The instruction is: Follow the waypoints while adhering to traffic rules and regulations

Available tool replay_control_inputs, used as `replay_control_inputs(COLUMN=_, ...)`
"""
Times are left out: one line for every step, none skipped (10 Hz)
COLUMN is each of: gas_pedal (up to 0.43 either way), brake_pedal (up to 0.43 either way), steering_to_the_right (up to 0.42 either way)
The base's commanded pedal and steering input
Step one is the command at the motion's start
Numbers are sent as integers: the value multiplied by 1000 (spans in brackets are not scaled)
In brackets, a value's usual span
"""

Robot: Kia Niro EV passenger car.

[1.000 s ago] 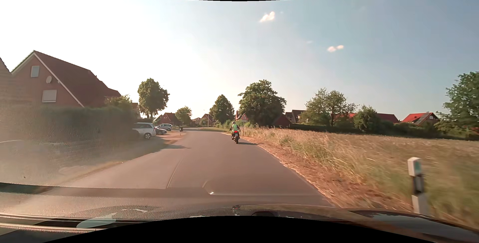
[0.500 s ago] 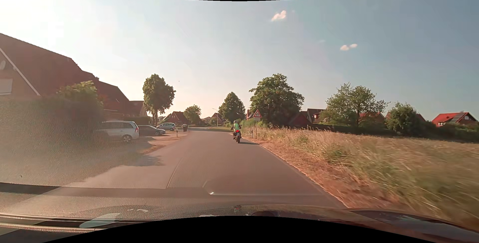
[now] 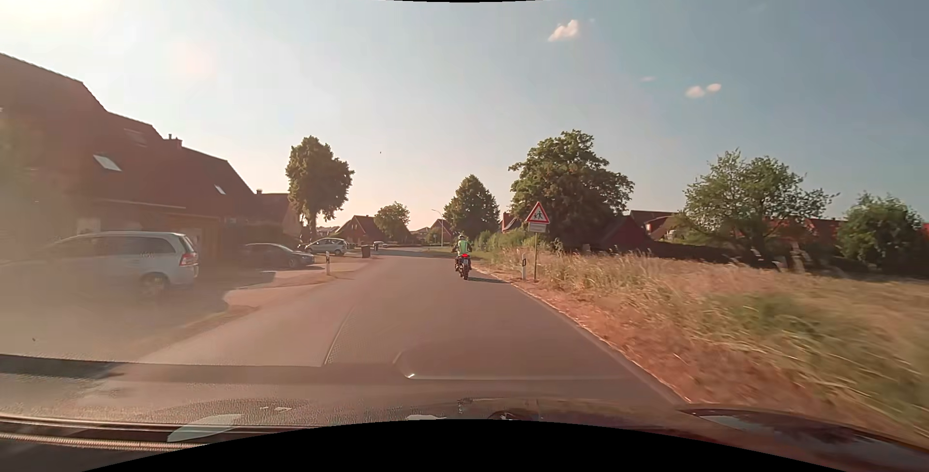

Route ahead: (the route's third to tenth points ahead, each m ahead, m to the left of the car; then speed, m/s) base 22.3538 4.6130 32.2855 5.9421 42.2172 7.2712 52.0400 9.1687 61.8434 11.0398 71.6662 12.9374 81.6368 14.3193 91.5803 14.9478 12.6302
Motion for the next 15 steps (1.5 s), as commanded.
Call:
replay_control_inputs(gas_pedal=118, brake_pedal=0, steering_to_the_right=-39)
replay_control_inputs(gas_pedal=118, brake_pedal=0, steering_to_the_right=-35)
replay_control_inputs(gas_pedal=118, brake_pedal=0, steering_to_the_right=-29)
replay_control_inputs(gas_pedal=118, brake_pedal=0, steering_to_the_right=-26)
replay_control_inputs(gas_pedal=118, brake_pedal=0, steering_to_the_right=-26)
replay_control_inputs(gas_pedal=118, brake_pedal=0, steering_to_the_right=-26)
replay_control_inputs(gas_pedal=118, brake_pedal=0, steering_to_the_right=-26)
replay_control_inputs(gas_pedal=110, brake_pedal=0, steering_to_the_right=-26)
replay_control_inputs(gas_pedal=87, brake_pedal=0, steering_to_the_right=-26)
replay_control_inputs(gas_pedal=87, brake_pedal=0, steering_to_the_right=-26)
replay_control_inputs(gas_pedal=87, brake_pedal=0, steering_to_the_right=-25)
replay_control_inputs(gas_pedal=87, brake_pedal=0, steering_to_the_right=-25)
replay_control_inputs(gas_pedal=87, brake_pedal=0, steering_to_the_right=-24)
replay_control_inputs(gas_pedal=87, brake_pedal=0, steering_to_the_right=-23)
replay_control_inputs(gas_pedal=110, brake_pedal=0, steering_to_the_right=-23)
